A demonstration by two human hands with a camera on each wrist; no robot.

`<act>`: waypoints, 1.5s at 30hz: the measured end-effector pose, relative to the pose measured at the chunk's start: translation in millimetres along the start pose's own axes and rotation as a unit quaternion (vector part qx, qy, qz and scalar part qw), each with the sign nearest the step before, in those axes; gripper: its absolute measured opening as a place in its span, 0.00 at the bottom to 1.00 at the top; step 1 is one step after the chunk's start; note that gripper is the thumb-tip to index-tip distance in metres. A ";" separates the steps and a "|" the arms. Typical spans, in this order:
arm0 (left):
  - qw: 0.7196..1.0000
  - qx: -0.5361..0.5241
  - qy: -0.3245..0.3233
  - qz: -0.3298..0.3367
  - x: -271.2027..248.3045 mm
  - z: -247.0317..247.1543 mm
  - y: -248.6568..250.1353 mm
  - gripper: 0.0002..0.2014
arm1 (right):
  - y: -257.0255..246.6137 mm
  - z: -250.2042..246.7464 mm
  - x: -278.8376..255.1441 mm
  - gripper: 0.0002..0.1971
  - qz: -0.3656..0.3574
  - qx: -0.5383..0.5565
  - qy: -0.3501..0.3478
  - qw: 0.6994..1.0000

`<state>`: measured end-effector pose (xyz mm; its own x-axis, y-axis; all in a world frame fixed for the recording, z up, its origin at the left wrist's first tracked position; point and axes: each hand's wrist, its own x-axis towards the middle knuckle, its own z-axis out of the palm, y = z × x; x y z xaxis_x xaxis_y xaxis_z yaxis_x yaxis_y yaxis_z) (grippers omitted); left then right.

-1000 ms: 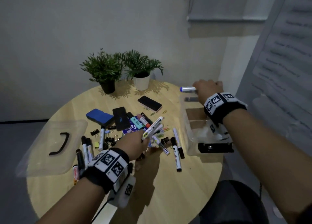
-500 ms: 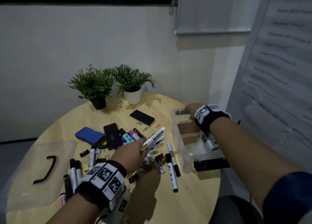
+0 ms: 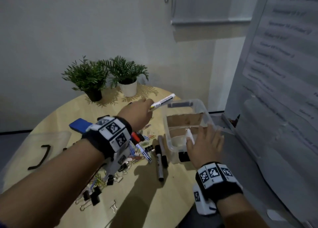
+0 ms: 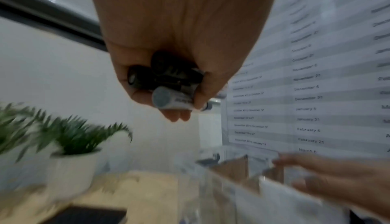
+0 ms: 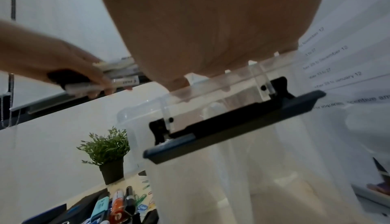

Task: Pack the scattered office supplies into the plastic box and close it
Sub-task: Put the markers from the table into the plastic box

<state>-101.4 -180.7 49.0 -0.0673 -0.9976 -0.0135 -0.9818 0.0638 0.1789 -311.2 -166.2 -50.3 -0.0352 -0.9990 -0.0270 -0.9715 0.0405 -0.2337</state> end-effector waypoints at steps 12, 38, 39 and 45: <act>0.991 0.081 -0.101 0.037 61.1 31.6 16.9 0.18 | 2.5 1.7 18.5 0.37 0.038 -0.006 0.032 0.999; 0.994 -0.061 -0.057 0.063 100.7 29.7 18.1 0.18 | -7.6 -4.8 15.5 0.39 0.051 -0.003 -0.033 0.998; 0.995 -0.072 -0.025 0.062 83.2 24.6 6.9 0.18 | -9.9 -8.3 12.4 0.38 0.046 0.005 -0.041 0.998; 0.989 -0.144 0.036 -0.027 -6.1 20.2 -57.5 0.15 | -86.8 -51.1 -15.7 0.24 -0.210 -0.005 0.049 0.976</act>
<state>-48.1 -177.8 18.9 0.0064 -0.9993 0.0378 -0.8918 0.0114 0.4522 -238.3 -155.0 20.0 0.3449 -0.9244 0.1632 -0.9072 -0.3729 -0.1950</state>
